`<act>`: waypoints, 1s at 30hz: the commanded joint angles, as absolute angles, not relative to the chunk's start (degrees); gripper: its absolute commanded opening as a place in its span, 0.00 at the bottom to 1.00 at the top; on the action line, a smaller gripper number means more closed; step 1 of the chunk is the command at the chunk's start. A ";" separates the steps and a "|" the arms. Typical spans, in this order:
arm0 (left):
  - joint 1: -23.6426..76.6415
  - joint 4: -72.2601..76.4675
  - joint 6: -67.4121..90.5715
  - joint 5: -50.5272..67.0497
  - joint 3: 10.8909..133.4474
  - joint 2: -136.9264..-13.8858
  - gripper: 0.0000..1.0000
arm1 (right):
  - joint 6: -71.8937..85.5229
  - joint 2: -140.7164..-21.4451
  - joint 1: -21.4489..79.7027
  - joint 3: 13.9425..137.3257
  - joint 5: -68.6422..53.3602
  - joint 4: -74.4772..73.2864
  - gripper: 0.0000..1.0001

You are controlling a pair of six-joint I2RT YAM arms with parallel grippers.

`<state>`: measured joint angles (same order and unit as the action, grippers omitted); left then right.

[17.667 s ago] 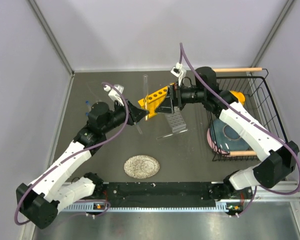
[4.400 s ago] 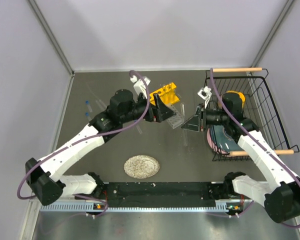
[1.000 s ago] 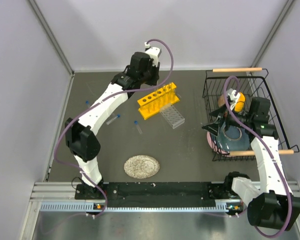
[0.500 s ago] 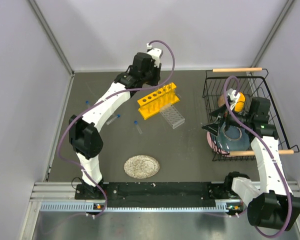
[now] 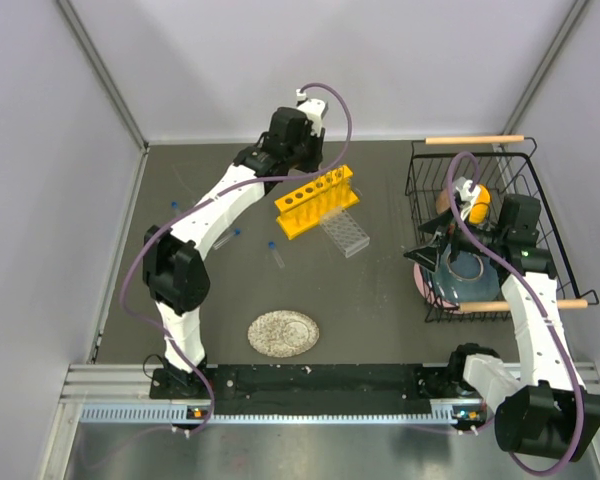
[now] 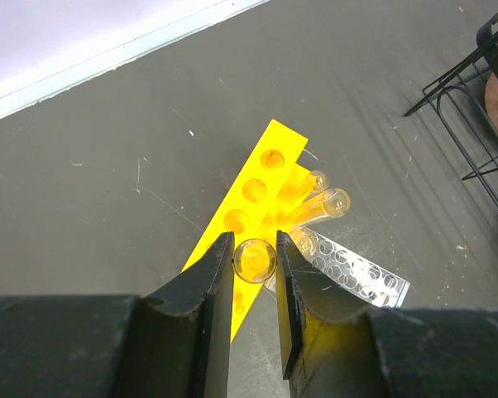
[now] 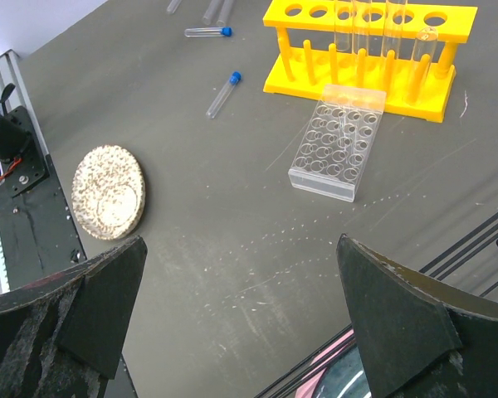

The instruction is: Organize the chemistry lab equipment

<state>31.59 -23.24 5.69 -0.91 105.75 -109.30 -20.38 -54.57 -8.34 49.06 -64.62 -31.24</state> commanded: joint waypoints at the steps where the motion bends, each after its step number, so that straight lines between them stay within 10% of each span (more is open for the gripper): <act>1: 31.38 -20.30 5.98 -0.26 105.12 -109.34 0.08 | -21.44 -54.67 -8.96 49.75 -65.66 -28.65 0.99; 30: 31.38 -21.45 5.10 -1.23 103.45 -101.52 0.08 | -21.71 -54.93 -8.96 49.39 -65.92 -28.74 0.99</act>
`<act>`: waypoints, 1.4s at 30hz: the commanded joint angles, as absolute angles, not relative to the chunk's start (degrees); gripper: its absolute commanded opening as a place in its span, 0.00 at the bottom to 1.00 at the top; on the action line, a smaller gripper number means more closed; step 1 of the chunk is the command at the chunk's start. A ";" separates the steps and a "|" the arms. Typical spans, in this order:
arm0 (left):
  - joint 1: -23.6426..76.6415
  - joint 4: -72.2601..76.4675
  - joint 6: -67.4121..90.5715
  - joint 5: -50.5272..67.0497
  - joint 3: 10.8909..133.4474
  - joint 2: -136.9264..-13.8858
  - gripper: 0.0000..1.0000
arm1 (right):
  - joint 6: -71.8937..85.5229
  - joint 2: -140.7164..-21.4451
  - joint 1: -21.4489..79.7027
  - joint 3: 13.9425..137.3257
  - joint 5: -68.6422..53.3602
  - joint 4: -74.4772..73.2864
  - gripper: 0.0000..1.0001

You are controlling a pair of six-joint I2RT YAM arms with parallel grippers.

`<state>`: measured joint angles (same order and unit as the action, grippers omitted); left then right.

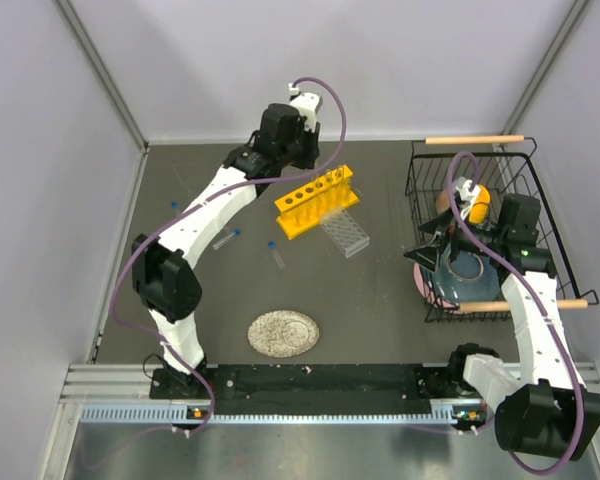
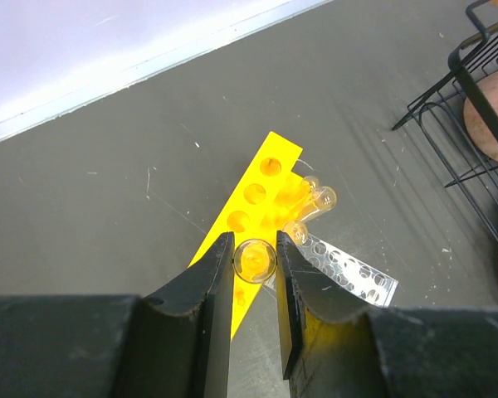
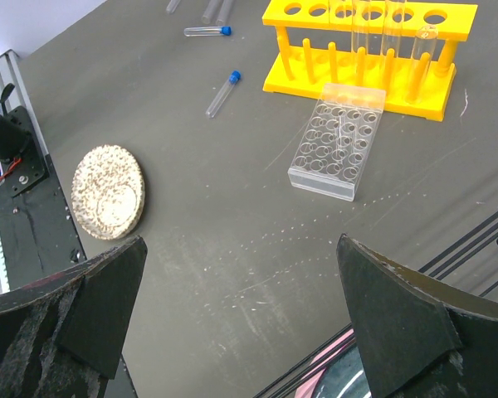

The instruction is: Organize the chemistry lab equipment

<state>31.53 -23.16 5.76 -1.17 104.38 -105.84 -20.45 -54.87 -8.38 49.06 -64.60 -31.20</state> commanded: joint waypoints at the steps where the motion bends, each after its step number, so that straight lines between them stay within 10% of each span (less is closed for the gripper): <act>1: 31.29 -21.45 5.18 -1.06 103.27 -101.43 0.09 | -21.71 -54.84 -8.88 49.39 -65.92 -28.65 0.99; 42: 31.29 -20.65 6.50 1.50 103.80 -107.31 0.08 | -22.06 -54.49 -8.88 49.31 -65.74 -28.65 0.99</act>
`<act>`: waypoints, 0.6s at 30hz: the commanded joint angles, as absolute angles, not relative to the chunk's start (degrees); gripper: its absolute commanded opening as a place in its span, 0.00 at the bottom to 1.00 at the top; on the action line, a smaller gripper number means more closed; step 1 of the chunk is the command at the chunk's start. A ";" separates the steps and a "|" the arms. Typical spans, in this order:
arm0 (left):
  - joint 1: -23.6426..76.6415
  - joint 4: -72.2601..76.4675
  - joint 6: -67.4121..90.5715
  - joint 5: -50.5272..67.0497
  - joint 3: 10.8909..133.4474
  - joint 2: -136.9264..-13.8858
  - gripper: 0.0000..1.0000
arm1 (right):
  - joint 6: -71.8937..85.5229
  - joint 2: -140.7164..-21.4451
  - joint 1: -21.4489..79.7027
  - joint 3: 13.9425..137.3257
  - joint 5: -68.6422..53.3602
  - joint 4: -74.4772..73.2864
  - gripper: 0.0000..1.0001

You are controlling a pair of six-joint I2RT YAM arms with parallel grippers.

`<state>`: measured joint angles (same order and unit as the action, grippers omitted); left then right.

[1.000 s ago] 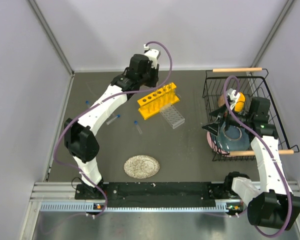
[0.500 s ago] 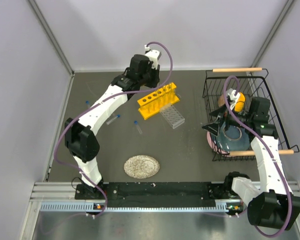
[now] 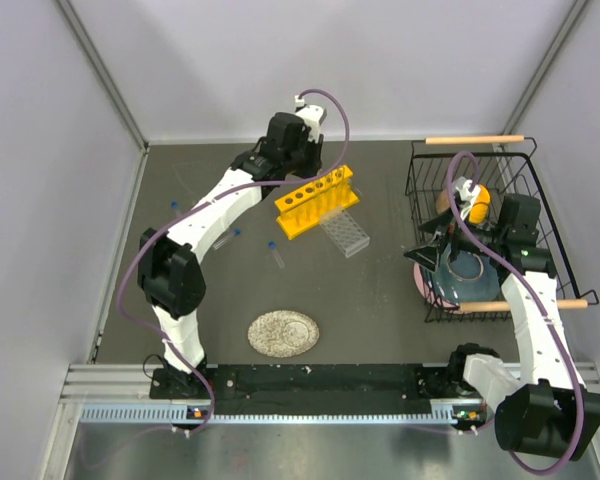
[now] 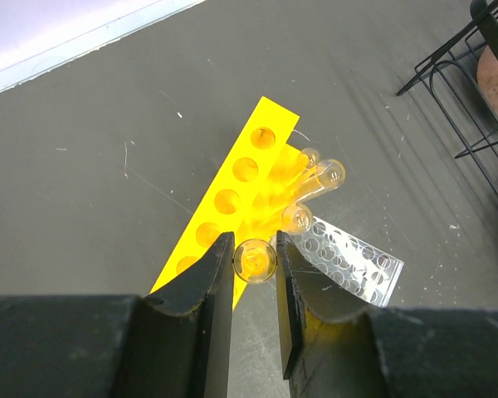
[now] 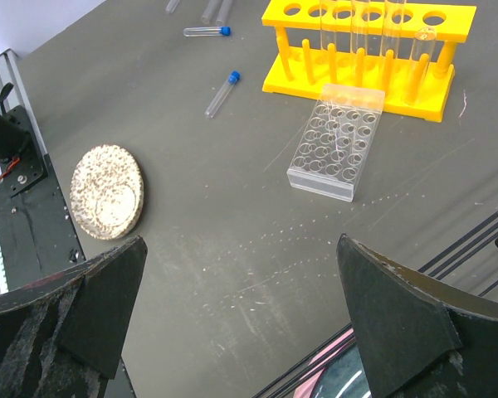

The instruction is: Organize the chemistry lab equipment

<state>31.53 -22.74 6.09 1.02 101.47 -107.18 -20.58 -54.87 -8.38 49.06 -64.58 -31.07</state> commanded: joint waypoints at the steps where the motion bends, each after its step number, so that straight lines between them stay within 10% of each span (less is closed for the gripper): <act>1: 31.29 -20.65 6.33 1.58 103.45 -107.31 0.09 | -22.06 -54.58 -8.88 49.31 -65.66 -28.65 0.99; 18: 31.29 -16.52 5.36 2.11 96.95 -108.90 0.17 | -22.24 -54.76 -8.88 49.22 -65.48 -28.65 0.99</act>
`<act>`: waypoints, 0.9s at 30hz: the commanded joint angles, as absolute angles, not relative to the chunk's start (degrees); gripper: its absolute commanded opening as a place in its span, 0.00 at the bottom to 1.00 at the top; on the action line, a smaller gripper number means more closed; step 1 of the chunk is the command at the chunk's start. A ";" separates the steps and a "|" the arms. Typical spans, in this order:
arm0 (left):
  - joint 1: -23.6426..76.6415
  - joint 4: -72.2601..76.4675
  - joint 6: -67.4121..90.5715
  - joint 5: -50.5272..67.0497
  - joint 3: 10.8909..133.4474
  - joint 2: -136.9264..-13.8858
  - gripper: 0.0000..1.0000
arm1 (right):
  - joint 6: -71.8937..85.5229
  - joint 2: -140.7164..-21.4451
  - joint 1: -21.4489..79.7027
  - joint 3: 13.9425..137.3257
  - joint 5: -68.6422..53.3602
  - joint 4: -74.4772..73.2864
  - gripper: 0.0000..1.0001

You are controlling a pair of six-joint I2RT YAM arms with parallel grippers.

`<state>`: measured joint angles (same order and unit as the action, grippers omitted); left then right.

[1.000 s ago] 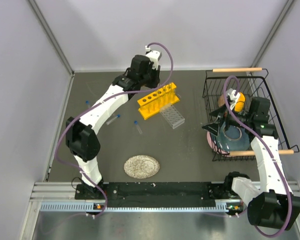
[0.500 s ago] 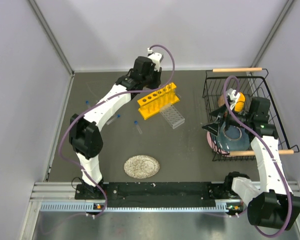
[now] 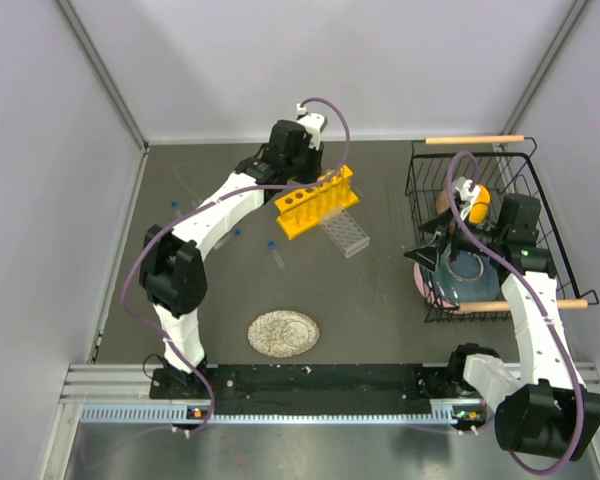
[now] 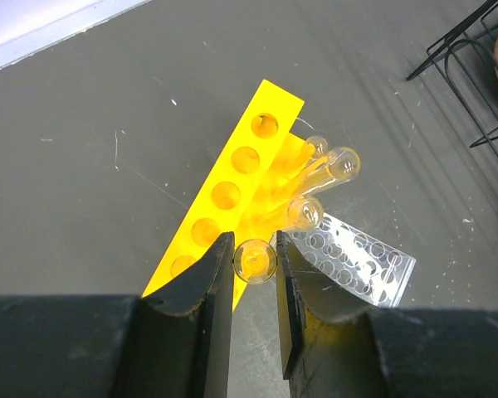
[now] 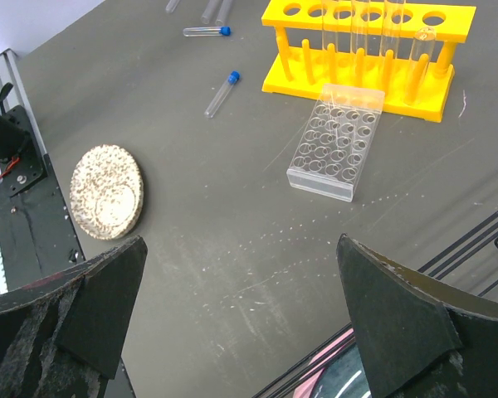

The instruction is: Organize the chemistry lab equipment

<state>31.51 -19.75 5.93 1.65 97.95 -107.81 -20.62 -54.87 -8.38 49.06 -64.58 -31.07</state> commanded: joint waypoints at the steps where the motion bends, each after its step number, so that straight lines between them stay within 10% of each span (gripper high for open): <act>1: 31.29 -16.35 5.36 2.02 96.51 -108.98 0.19 | -22.24 -54.76 -8.88 49.22 -65.48 -28.74 0.99; 27: 31.20 -17.40 7.56 -2.72 90.01 -96.95 0.82 | -22.85 -54.49 -8.88 48.96 -64.60 -28.74 0.99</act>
<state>31.53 -18.74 6.72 -0.60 91.20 -104.31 -21.06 -54.87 -8.38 49.06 -64.10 -31.07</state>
